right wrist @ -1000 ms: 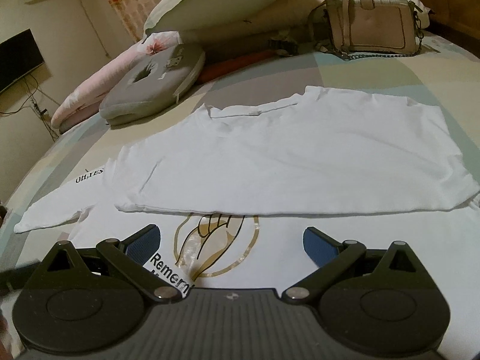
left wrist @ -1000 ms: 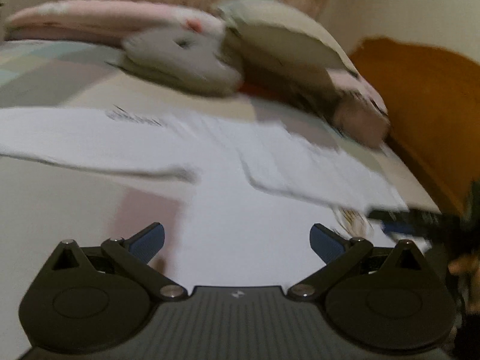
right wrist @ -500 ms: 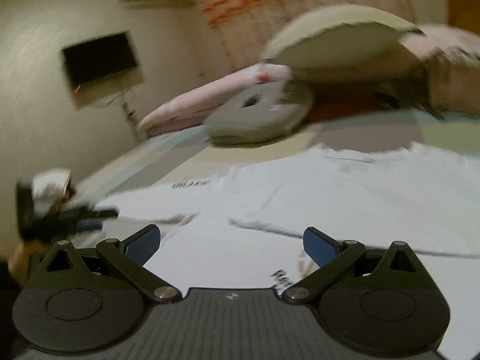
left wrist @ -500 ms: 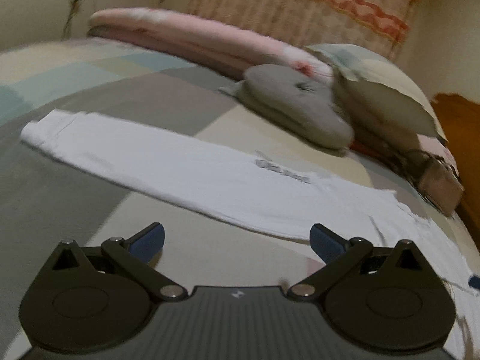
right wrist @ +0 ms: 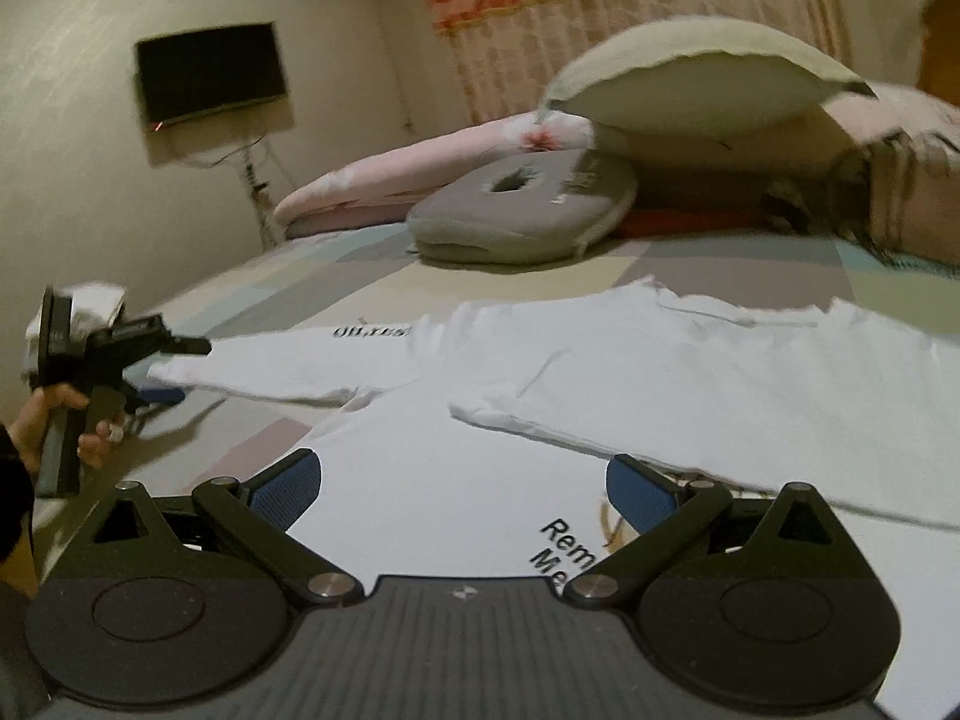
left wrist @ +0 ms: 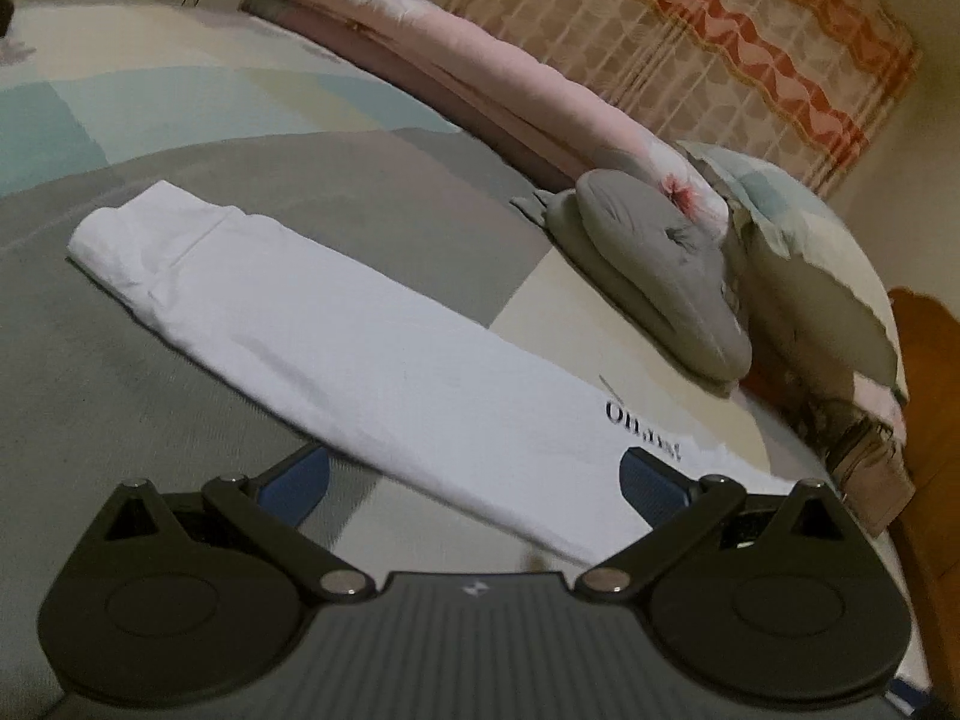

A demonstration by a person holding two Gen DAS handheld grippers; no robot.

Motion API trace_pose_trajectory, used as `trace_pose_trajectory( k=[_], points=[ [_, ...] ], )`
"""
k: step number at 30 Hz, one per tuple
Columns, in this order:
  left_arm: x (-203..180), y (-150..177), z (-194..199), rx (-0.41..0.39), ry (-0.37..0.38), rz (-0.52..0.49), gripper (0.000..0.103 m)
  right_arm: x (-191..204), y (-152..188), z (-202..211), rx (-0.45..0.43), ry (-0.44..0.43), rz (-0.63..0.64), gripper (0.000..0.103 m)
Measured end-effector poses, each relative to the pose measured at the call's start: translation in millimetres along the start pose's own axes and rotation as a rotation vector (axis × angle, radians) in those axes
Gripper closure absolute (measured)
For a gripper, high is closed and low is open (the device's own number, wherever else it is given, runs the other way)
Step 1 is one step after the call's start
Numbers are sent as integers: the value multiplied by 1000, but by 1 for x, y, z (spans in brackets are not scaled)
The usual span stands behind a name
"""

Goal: Fold clothes
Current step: 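Grasp the white sleeve cuff with the left gripper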

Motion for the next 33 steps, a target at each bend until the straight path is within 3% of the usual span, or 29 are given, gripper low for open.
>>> trace_pose_trajectory(
  k=[8, 19, 23, 28, 33],
  points=[
    [16, -9, -6, -69, 47, 125, 1, -13, -1, 4, -23, 14, -67, 0],
    [51, -33, 1, -205, -118, 197, 1, -12, -4, 6, -47, 43, -38, 0],
    [50, -33, -3, -206, -109, 226, 1, -14, -4, 3, -37, 41, -57, 0],
    [27, -23, -15, -133, 19, 191, 1, -16, -3, 3, -35, 40, -61, 0],
    [31, -28, -27, -204, -15, 177, 1, -17, -4, 4, -40, 39, -68, 0]
  ],
)
Point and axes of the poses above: each gripper's, at about its wrist camera, not at the fingertips, and z roughly against the way its jaws point, x to its left, y to its underside, the point moved 2 cm from there along -z, roughly the way its jaws point, and after that the axes turned 3 degrees about y, right-handed, at the moved point
